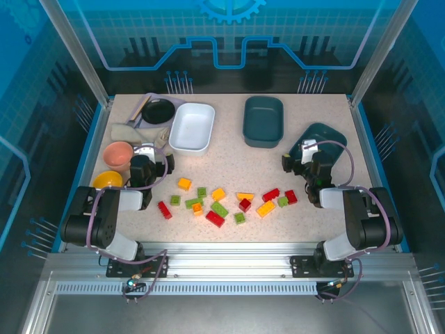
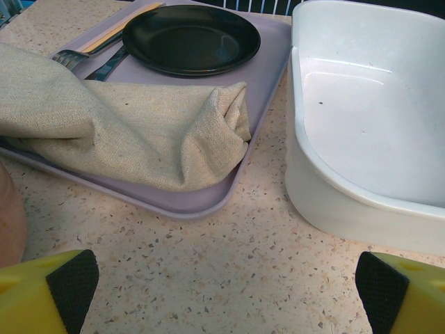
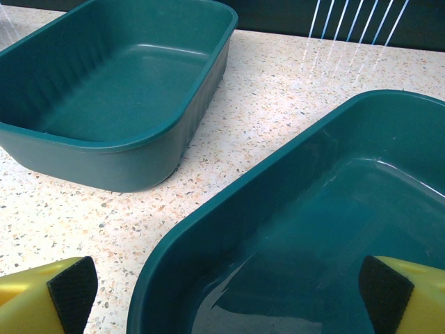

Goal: Sort the legos into containers by color

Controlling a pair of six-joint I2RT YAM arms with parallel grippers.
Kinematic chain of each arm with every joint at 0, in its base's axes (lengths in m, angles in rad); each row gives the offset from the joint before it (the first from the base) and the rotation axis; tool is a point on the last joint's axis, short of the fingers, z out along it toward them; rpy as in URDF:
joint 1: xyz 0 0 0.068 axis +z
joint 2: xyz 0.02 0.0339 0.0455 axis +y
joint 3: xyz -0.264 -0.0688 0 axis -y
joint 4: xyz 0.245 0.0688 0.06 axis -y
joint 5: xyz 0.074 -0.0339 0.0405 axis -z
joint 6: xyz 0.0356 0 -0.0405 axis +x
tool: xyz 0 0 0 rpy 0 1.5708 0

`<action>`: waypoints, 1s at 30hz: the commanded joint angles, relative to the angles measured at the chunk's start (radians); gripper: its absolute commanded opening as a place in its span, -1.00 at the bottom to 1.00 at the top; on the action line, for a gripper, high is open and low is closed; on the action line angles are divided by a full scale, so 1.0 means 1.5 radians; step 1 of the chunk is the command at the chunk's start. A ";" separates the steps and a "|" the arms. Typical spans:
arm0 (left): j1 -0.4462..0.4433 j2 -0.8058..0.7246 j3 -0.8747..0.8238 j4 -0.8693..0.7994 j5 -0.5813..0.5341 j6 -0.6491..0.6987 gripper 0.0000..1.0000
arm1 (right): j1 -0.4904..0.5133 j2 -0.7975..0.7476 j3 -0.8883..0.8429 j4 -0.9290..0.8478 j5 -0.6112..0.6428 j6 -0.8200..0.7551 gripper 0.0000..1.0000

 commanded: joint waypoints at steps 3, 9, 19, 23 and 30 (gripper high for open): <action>0.008 0.000 0.010 0.001 0.016 0.016 0.98 | -0.002 0.005 0.003 0.004 -0.010 -0.003 1.00; 0.008 0.000 0.009 0.001 0.016 0.016 0.98 | -0.002 0.005 0.003 0.004 -0.009 -0.003 1.00; 0.007 -0.001 0.010 0.001 0.015 0.016 0.98 | 0.000 0.005 0.003 0.004 -0.008 -0.004 1.00; -0.017 -0.082 0.063 -0.148 -0.026 0.031 0.98 | 0.012 -0.051 0.052 -0.116 0.051 0.003 1.00; -0.122 -0.258 0.150 -0.287 -0.184 0.030 0.98 | 0.071 -0.218 0.198 -0.292 0.239 0.011 1.00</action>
